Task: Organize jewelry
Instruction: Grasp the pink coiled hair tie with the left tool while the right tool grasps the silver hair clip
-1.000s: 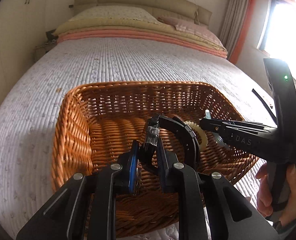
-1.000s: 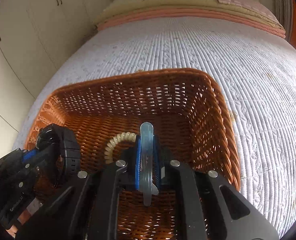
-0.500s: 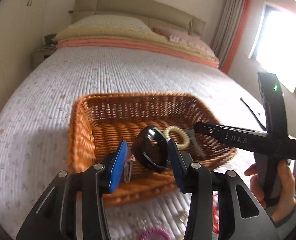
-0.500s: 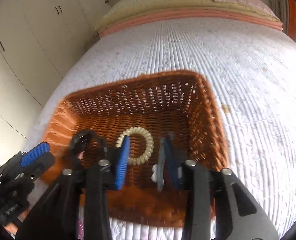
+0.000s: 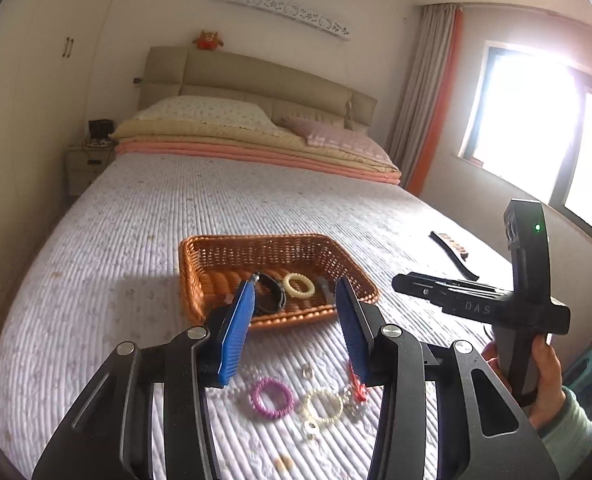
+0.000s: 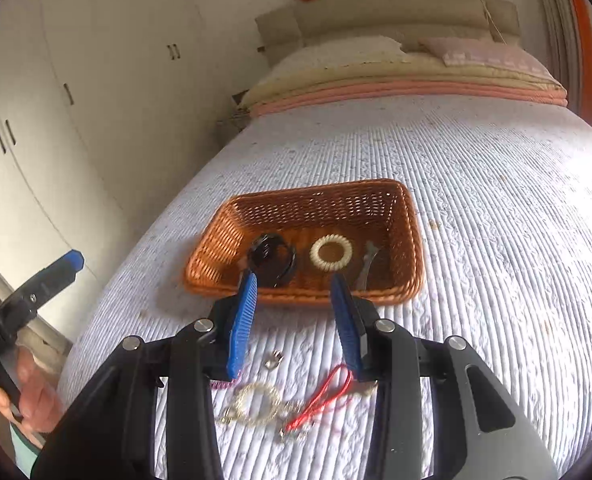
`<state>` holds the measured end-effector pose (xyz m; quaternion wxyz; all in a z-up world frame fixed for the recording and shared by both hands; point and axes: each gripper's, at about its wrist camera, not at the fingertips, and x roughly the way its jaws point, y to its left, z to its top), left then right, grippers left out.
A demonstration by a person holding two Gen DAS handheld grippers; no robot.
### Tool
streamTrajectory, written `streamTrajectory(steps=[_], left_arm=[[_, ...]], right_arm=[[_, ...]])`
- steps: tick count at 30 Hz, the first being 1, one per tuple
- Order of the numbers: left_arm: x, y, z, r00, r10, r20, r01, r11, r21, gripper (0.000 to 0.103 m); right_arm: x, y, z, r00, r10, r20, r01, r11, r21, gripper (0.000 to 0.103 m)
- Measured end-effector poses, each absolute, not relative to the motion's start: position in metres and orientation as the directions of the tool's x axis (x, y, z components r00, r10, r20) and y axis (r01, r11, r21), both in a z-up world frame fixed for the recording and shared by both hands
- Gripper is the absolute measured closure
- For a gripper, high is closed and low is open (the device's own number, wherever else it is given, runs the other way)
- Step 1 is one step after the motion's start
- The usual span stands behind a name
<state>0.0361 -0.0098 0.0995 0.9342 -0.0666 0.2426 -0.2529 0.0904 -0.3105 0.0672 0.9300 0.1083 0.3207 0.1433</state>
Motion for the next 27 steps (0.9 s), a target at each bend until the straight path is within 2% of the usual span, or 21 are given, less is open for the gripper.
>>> streamTrajectory(steps=[5,10,18,20,23,27], left_arm=[[0.017,-0.003,0.08,0.737,-0.513,-0.44,0.435,0.858,-0.272,0.062],[0.019,0.003,0.045,0.702,-0.509,-0.498,0.404,0.861,-0.31,0.062],[0.045,0.002,-0.006,0.636,-0.493,-0.594,0.342,0.87,-0.356,0.064],[0.054,-0.003,-0.016,0.62,-0.482,-0.619,0.332,0.876,-0.35,0.064],[0.066,-0.01,-0.03,0.598,-0.471,-0.648,0.321,0.882,-0.345,0.065],[0.078,-0.017,-0.045,0.577,-0.451,-0.681,0.301,0.892,-0.336,0.065]], right_arm=[[0.06,-0.296,0.055,0.757,0.319,-0.57,-0.213,0.946,0.246,0.068],[0.048,-0.3,0.031,0.749,0.292,-0.595,-0.179,0.953,0.243,0.068],[0.065,-0.337,-0.022,0.675,0.282,-0.682,-0.055,0.941,0.334,0.068],[0.073,-0.343,-0.037,0.642,0.297,-0.707,-0.021,0.929,0.37,0.071],[0.083,-0.348,-0.055,0.609,0.347,-0.713,0.001,0.899,0.439,0.077],[0.089,-0.347,-0.063,0.608,0.357,-0.709,0.017,0.887,0.461,0.078]])
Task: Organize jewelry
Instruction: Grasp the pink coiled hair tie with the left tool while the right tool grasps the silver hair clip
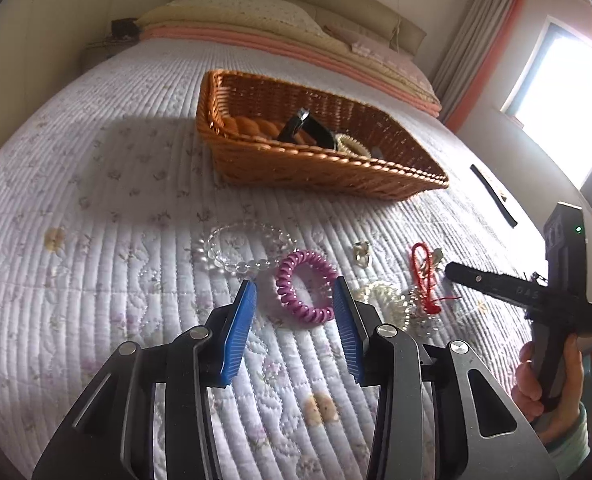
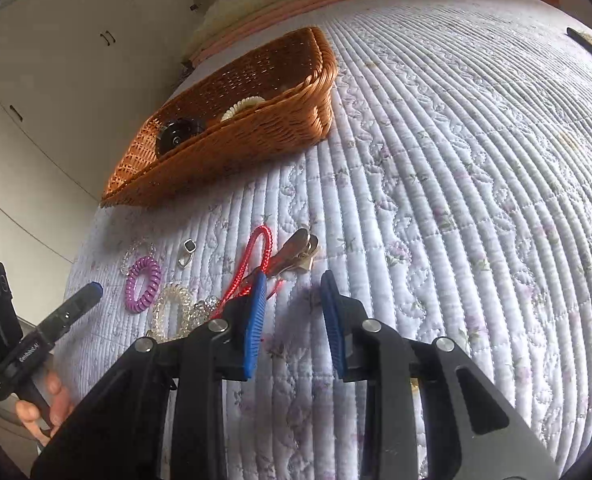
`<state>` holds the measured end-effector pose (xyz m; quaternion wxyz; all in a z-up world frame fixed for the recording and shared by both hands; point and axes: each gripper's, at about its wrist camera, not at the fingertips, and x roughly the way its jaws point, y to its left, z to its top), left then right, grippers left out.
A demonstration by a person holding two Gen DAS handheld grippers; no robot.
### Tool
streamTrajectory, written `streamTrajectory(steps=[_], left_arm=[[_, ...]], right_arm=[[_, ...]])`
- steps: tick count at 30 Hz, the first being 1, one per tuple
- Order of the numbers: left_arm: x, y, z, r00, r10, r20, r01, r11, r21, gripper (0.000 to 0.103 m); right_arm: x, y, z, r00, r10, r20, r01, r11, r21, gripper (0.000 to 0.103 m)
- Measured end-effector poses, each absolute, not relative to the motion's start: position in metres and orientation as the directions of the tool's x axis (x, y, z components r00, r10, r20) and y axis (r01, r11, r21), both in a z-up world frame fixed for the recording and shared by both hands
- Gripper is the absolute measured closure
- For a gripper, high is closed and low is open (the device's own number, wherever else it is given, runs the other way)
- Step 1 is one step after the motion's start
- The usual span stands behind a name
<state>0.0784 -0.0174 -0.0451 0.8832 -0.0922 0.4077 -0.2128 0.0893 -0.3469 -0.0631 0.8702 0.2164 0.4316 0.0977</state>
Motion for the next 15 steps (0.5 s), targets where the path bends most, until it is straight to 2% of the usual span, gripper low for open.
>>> streamTrajectory(steps=[6,10,15], left_arm=[[0.085,-0.019,-0.06,0.558,-0.453,-0.696,0.29,0.891,-0.349,0.065],[0.085,-0.016,-0.062,0.553,-0.467,-0.69,0.291,0.884,-0.365,0.065],[0.086,-0.017,-0.065,0.552,-0.471,-0.688,0.297,0.882,-0.365,0.065]], right_arm=[[0.107,-0.348,-0.07,0.602,0.403,-0.69,0.045,0.845,0.533,0.079],[0.117,-0.345,-0.072,0.61,0.356,-0.708,0.083,0.86,0.503,0.086],[0.129,-0.339,-0.07,0.612,0.322,-0.722,0.083,0.882,0.463,0.086]])
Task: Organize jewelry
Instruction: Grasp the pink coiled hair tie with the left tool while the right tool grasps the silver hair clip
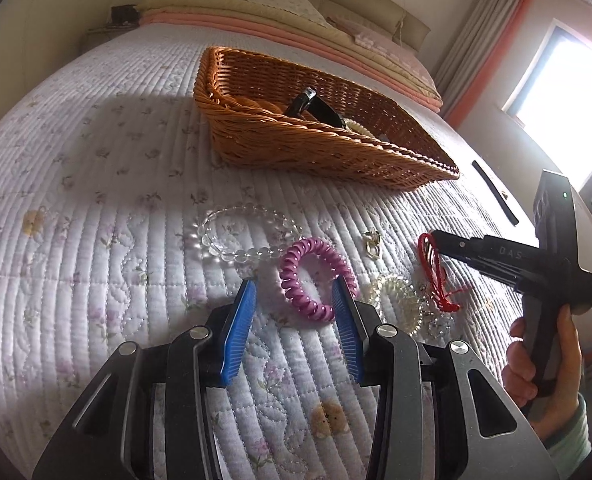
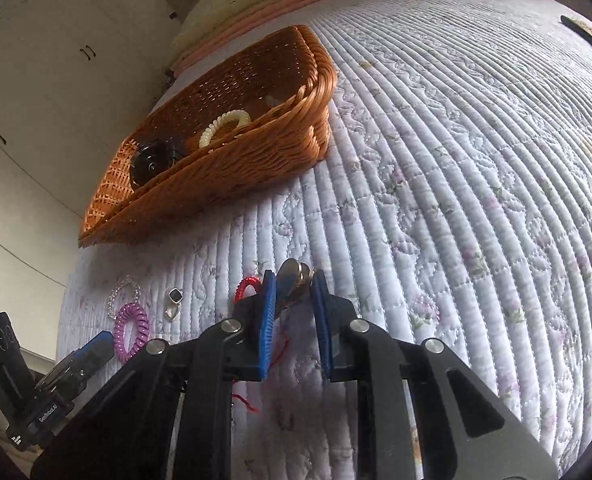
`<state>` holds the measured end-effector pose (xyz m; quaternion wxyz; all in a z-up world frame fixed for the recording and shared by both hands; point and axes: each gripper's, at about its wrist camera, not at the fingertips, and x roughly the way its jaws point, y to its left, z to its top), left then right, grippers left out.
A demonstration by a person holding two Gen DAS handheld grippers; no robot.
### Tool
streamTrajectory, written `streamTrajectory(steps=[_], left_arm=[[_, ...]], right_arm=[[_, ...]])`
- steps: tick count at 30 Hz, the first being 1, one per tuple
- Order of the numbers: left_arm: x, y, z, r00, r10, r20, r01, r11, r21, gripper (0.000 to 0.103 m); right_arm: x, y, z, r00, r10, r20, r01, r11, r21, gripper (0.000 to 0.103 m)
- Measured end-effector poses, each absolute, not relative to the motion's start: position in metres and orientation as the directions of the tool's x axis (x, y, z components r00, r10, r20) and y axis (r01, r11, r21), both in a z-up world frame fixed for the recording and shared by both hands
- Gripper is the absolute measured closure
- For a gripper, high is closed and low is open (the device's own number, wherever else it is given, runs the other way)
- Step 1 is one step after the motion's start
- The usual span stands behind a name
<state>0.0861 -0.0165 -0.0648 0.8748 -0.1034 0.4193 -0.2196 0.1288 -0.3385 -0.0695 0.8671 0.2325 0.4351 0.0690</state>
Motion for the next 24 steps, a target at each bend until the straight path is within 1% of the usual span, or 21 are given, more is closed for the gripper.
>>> streamTrajectory(steps=[7,10,15,17,20,24], left_arm=[[0.086,-0.017,-0.065,0.552,-0.478,-0.683,0.3,0.878,-0.373,0.065],[0.087,-0.016,-0.066,0.55,-0.485,-0.68,0.3,0.875,-0.381,0.065],[0.085,-0.015,-0.066,0.55,-0.486,-0.679,0.3,0.874,-0.382,0.065],[0.085,-0.015,-0.066,0.549,-0.488,-0.678,0.3,0.873,-0.385,0.065],[0.086,-0.013,-0.066,0.545,-0.498,-0.674,0.302,0.867,-0.397,0.065],[0.087,-0.01,-0.067,0.54,-0.509,-0.67,0.303,0.861,-0.41,0.065]], right_arm=[[0.149,-0.317,-0.061,0.611,0.226,-0.758,0.094,0.931,0.354,0.084],[0.153,-0.308,-0.062,0.607,0.191,-0.771,0.086,0.949,0.303,0.081],[0.156,-0.3,-0.062,0.608,0.152,-0.779,0.08,0.965,0.251,0.081],[0.16,-0.298,-0.061,0.608,0.143,-0.781,0.058,0.973,0.223,0.083],[0.155,-0.298,-0.059,0.606,0.146,-0.782,0.0,0.983,0.184,0.083],[0.142,-0.309,-0.057,0.582,0.209,-0.786,-0.119,0.978,0.172,0.083]])
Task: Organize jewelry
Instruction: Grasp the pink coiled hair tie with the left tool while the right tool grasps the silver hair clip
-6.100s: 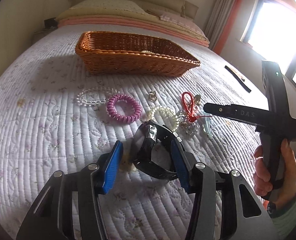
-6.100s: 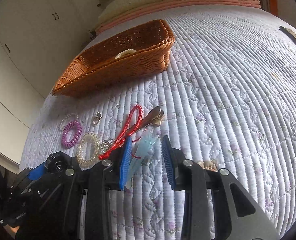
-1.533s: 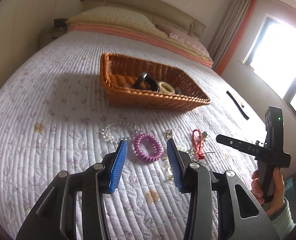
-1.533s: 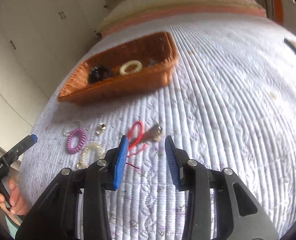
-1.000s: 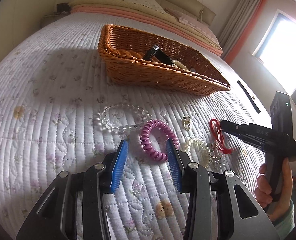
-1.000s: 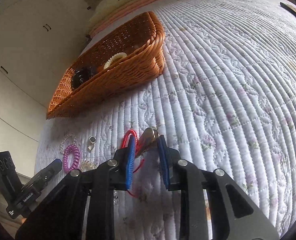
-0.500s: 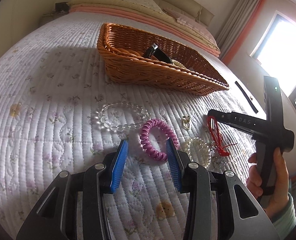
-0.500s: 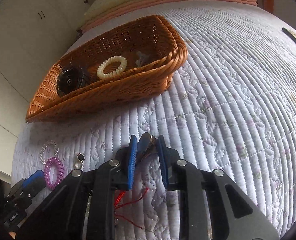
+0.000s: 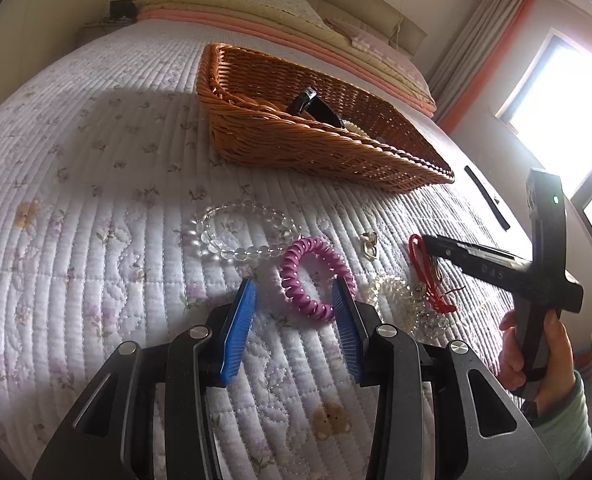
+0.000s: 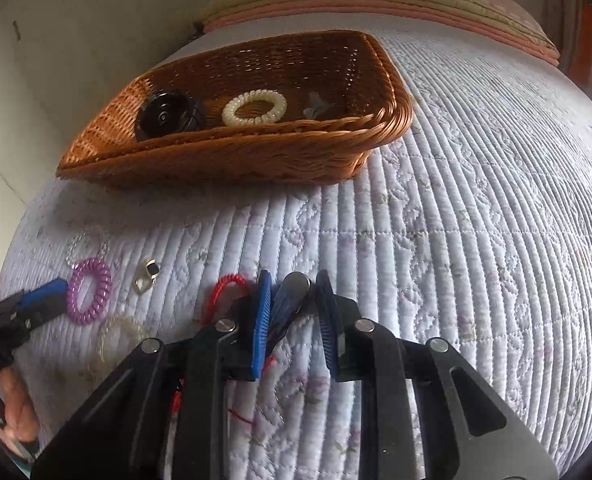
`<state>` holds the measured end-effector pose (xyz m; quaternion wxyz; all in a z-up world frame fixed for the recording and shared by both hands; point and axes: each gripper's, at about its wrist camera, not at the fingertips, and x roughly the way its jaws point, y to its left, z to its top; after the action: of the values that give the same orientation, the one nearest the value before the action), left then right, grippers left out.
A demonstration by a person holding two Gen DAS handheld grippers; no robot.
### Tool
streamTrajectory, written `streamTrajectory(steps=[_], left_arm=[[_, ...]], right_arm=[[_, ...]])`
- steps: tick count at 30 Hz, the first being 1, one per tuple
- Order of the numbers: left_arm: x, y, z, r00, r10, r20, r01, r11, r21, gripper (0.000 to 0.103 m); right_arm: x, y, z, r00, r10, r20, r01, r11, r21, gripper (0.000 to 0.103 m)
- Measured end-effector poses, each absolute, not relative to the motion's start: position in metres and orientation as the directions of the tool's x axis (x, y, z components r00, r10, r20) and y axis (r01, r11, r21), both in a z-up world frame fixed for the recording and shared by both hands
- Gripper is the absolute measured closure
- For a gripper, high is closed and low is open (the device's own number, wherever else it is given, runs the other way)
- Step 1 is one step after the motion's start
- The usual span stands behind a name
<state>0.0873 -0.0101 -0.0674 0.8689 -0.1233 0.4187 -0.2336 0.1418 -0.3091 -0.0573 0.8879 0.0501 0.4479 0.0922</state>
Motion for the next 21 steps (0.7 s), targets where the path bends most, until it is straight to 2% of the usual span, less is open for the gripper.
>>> streamTrajectory(steps=[4,6,8,11,13,15,17,19,20,21], left_arm=[[0.086,-0.012,-0.067,0.54,-0.501,-0.677,0.306,0.866,-0.396,0.065],[0.088,-0.016,-0.066,0.539,-0.488,-0.687,0.305,0.873,-0.38,0.065],[0.091,-0.023,-0.065,0.541,-0.461,-0.703,0.307,0.887,-0.345,0.065],[0.096,-0.033,-0.064,0.552,-0.407,-0.728,0.306,0.911,-0.278,0.065],[0.096,-0.04,-0.064,0.565,-0.375,-0.735,0.308,0.922,-0.233,0.065],[0.094,-0.045,-0.065,0.578,-0.35,-0.737,0.311,0.93,-0.198,0.066],[0.093,-0.047,-0.065,0.586,-0.337,-0.737,0.31,0.934,-0.18,0.066],[0.093,-0.048,-0.065,0.588,-0.334,-0.737,0.307,0.935,-0.178,0.066],[0.094,-0.048,-0.064,0.587,-0.336,-0.736,0.307,0.934,-0.182,0.066],[0.095,-0.046,-0.064,0.586,-0.34,-0.736,0.306,0.933,-0.187,0.066]], right_arm=[[0.12,-0.303,-0.055,0.585,0.177,-0.792,-0.278,0.961,0.009,0.083],[0.114,-0.305,-0.054,0.589,0.172,-0.79,-0.298,0.955,-0.014,0.083],[0.111,-0.314,-0.053,0.588,0.2,-0.784,-0.282,0.959,0.033,0.082],[0.108,-0.335,-0.053,0.585,0.291,-0.757,-0.228,0.955,0.191,0.08],[0.103,-0.356,-0.053,0.595,0.35,-0.724,-0.164,0.934,0.317,0.062],[0.097,-0.37,-0.054,0.606,0.384,-0.697,-0.106,0.907,0.407,0.056],[0.092,-0.375,-0.056,0.606,0.421,-0.675,-0.092,0.88,0.466,0.056],[0.091,-0.368,-0.057,0.605,0.392,-0.693,-0.073,0.894,0.442,0.057],[0.091,-0.36,-0.058,0.606,0.356,-0.712,-0.06,0.913,0.405,0.058],[0.092,-0.347,-0.058,0.611,0.325,-0.722,-0.053,0.926,0.373,0.065]])
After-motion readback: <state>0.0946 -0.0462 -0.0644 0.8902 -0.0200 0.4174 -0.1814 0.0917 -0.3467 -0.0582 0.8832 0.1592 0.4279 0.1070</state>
